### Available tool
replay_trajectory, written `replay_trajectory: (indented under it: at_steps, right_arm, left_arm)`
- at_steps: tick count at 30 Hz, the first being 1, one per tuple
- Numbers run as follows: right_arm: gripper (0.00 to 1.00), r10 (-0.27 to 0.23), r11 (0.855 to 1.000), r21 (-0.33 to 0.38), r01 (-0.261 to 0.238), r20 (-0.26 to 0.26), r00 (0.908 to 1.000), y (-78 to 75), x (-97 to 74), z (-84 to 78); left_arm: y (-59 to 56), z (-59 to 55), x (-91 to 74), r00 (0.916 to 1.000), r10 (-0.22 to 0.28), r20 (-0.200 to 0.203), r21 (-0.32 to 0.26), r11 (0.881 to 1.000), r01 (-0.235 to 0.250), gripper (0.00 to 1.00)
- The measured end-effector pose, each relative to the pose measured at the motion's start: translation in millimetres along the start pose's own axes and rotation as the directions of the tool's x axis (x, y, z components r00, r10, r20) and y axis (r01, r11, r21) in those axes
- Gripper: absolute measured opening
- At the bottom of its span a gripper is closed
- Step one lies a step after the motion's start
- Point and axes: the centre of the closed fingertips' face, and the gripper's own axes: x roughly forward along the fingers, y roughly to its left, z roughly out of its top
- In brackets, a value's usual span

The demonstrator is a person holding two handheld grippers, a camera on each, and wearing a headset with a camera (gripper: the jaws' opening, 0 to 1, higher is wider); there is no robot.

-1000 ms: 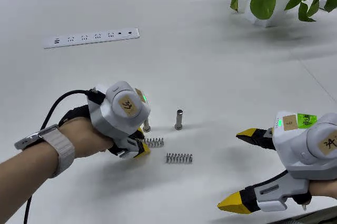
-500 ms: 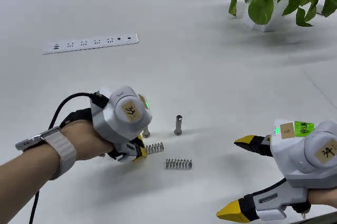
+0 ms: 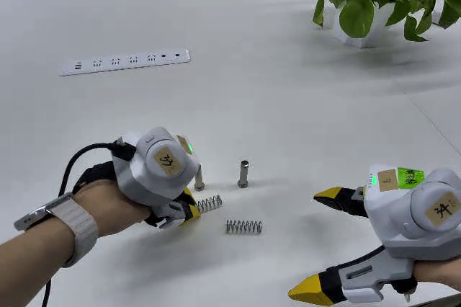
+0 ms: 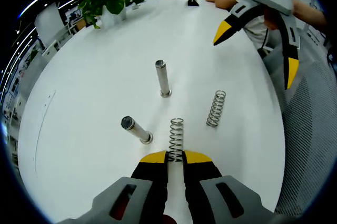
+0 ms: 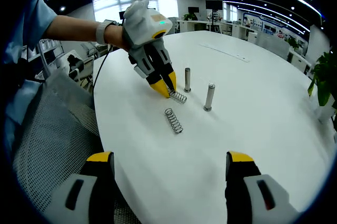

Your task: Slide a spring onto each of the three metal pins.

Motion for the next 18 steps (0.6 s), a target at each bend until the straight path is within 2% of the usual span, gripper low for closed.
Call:
replay_trajectory:
  at_steps: [4, 11, 14, 18]
  right_arm:
    - [0.88, 0.005, 1.000, -0.004, -0.005, -0.002, 1.0000, 3.4, 0.8, 0.8]
    - [0.88, 0.006, 1.000, -0.010, -0.006, 0.002, 1.0000, 4.3, 0.9, 5.6]
    - [0.86, 0.013, 1.000, -0.005, -0.013, 0.008, 0.9999, 5.5, 1.4, 10.5]
    - [0.85, 0.023, 1.000, -0.009, -0.023, 0.019, 0.9996, 8.5, 2.4, 17.0]
  left_arm:
    - [-0.1, -0.7, -0.8, 0.9996, 0.008, 0.025, -0.038, 0.999, -0.007, 0.10]
    - [-3.6, -5.2, -7.4, 0.9982, 0.020, 0.057, -0.070, 0.997, -0.016, 0.10]
    - [-8.2, -5.5, -12.9, 0.9961, 0.016, 0.087, -0.101, 0.995, -0.008, 0.10]
    - [-11.7, -5.3, -25.5, 0.9913, 0.032, 0.128, -0.114, 0.993, -0.018, 0.10]
